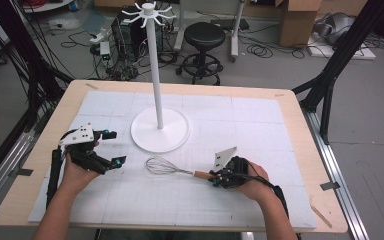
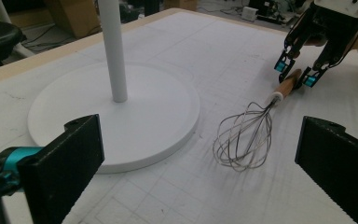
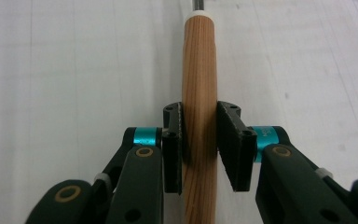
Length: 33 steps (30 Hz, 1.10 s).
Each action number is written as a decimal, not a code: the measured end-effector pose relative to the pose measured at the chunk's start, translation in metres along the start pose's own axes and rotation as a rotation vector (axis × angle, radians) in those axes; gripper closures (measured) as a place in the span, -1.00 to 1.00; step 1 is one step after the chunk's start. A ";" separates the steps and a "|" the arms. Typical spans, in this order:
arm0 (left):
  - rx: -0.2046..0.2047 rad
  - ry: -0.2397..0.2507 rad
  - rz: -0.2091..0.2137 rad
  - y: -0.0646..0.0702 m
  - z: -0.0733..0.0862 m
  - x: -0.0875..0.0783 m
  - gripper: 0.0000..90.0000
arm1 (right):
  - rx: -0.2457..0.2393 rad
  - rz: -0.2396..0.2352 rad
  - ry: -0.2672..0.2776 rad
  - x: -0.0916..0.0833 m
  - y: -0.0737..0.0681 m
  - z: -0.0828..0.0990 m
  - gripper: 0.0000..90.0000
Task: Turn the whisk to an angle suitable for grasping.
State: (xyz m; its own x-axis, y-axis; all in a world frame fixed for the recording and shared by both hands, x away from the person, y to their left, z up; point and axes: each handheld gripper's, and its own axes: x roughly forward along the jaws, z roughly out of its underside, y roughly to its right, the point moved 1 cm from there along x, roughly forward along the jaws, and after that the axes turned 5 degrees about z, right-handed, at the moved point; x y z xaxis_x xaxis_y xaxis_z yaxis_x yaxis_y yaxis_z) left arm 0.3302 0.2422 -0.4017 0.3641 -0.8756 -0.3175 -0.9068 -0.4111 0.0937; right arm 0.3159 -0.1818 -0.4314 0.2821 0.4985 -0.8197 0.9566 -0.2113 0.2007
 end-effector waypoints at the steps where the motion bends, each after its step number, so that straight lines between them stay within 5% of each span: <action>1: 0.002 0.004 0.000 0.000 0.000 -0.001 -0.96 | -0.004 -0.001 0.001 0.003 0.000 -0.004 0.60; 22: 0.008 0.029 -0.014 -0.002 -0.004 -0.011 -0.96 | -0.092 -0.083 0.039 0.061 -0.002 -0.091 0.60; 27: 0.007 0.030 -0.016 -0.002 -0.004 -0.011 -0.96 | -0.089 -0.083 0.045 0.064 -0.004 -0.095 0.58; 33: 0.007 0.028 -0.015 -0.002 -0.004 -0.011 -0.96 | -0.034 -0.046 0.081 0.053 -0.002 -0.089 0.23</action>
State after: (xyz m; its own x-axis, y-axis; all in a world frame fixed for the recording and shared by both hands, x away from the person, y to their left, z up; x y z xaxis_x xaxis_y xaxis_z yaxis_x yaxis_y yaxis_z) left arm 0.3289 0.2516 -0.3949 0.3833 -0.8762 -0.2922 -0.9027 -0.4224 0.0825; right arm 0.3350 -0.0801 -0.4273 0.2415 0.5739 -0.7825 0.9702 -0.1588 0.1830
